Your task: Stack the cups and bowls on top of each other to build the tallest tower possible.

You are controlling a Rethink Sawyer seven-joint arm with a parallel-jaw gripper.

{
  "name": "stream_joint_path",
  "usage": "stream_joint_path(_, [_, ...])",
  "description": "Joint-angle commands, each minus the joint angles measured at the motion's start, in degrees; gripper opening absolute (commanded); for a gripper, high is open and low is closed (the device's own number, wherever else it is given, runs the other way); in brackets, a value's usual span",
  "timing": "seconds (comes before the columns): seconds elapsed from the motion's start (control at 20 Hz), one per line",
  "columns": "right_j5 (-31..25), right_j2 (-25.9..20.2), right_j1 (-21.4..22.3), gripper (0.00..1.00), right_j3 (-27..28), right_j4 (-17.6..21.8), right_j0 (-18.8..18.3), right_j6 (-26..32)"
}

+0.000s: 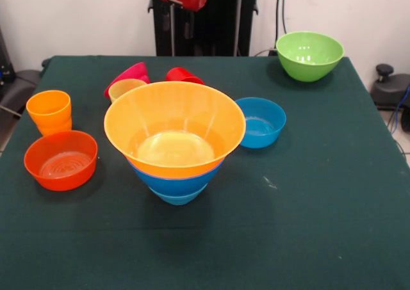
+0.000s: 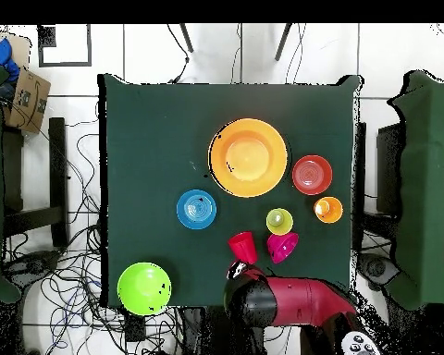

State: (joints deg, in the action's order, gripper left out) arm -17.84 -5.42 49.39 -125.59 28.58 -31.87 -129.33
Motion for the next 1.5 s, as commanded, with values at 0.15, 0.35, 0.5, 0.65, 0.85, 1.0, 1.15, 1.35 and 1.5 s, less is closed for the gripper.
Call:
stream_joint_path(0.15, [-3.9, -5.8, -4.2, 1.0, 4.4, 1.0, -0.5, 4.0])
stream_joint_path(0.35, [-4.8, -6.9, -4.7, 1.0, 6.0, 1.5, -2.0, 6.0])
stream_joint_path(0.5, [-6.0, -8.1, -5.6, 1.0, 8.0, 2.2, -3.8, 8.5])
stream_joint_path(0.65, [-7.6, -9.9, -5.9, 1.0, 9.5, 2.8, -5.9, 11.1])
stream_joint_path(0.85, [-9.9, -12.2, -5.3, 1.0, 10.0, 2.8, -8.2, 13.1])
stream_joint_path(1.0, [-12.0, -13.9, -4.6, 1.0, 10.8, 2.9, -9.9, 14.6])
stream_joint_path(1.15, [-13.5, -15.4, -4.5, 1.0, 11.7, 3.3, -11.1, 15.1])
stream_joint_path(1.35, [-14.5, -17.0, -4.2, 1.0, 11.8, 3.8, -12.6, 15.3])
stream_joint_path(1.5, [-15.7, -17.9, -4.6, 1.0, 12.8, 4.2, -12.9, 15.1])
